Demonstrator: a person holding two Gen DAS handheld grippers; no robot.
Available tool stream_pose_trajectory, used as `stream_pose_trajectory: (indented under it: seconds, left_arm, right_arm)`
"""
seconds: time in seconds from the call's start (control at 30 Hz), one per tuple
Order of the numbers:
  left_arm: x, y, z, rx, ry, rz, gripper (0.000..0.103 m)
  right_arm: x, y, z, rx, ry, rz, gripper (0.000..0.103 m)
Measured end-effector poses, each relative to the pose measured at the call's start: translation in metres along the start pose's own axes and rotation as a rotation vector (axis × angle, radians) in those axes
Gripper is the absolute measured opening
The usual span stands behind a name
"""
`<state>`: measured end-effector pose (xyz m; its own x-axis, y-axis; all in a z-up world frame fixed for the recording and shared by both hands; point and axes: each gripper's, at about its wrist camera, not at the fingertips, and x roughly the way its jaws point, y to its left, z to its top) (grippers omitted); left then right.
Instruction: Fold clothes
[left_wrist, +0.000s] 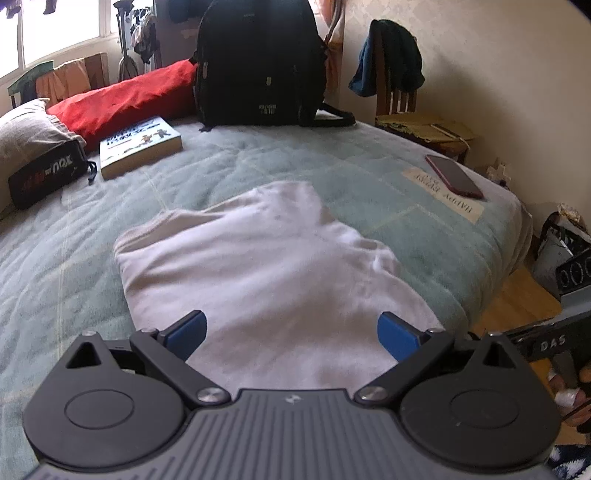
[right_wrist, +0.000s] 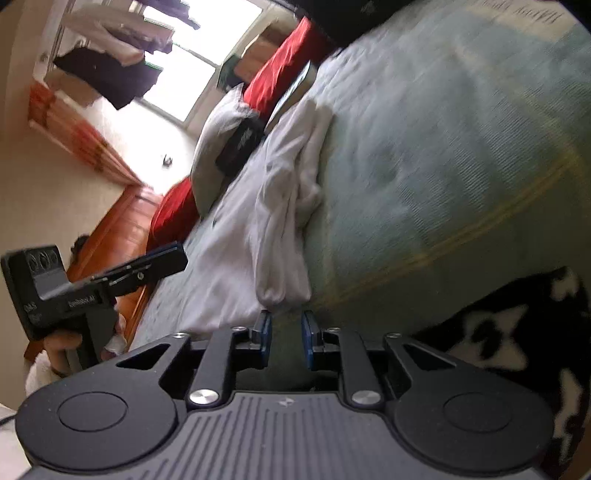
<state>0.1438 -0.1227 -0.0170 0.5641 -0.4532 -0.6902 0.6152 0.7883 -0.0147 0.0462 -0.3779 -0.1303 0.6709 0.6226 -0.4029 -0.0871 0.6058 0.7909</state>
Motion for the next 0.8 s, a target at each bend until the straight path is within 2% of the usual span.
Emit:
stream_pose_trajectory:
  seconds: [0.2, 0.27, 0.37, 0.47, 0.53, 0.63, 0.67, 0.73, 0.8]
  left_arm:
    - [-0.005, -0.004, 0.001, 0.010, -0.012, 0.007, 0.099]
    - [-0.005, -0.003, 0.001, 0.006, -0.009, 0.009, 0.099]
    - [-0.002, -0.003, -0.002, 0.002, 0.008, 0.015, 0.099]
    - [-0.001, -0.003, -0.005, 0.009, 0.020, 0.013, 0.099]
    - [-0.001, -0.004, -0.007, 0.015, 0.027, 0.015, 0.099]
    - [-0.003, -0.008, -0.010, 0.039, 0.040, 0.023, 0.099]
    - [-0.004, -0.009, -0.011, 0.054, 0.045, 0.025, 0.099]
    - [-0.005, -0.011, -0.015, 0.076, 0.061, 0.020, 0.099]
    - [-0.007, -0.011, -0.021, 0.082, 0.086, 0.011, 0.099]
  right_arm:
    - [-0.008, 0.002, 0.004, -0.028, -0.126, -0.038, 0.018]
    - [-0.018, -0.001, 0.005, -0.014, -0.175, -0.060, 0.011]
    - [-0.036, -0.014, 0.006, 0.047, -0.222, -0.073, 0.013]
    - [-0.044, -0.025, 0.005, 0.111, -0.208, -0.027, 0.018]
    - [-0.038, -0.025, 0.003, 0.138, -0.170, 0.036, 0.021]
    - [-0.013, -0.014, -0.001, 0.136, -0.086, 0.065, 0.042]
    - [-0.004, -0.012, -0.002, 0.135, -0.064, 0.060, 0.045]
    - [0.006, -0.007, -0.001, 0.132, -0.066, 0.041, 0.043]
    - [0.002, -0.002, 0.002, 0.117, -0.106, 0.000, 0.033]
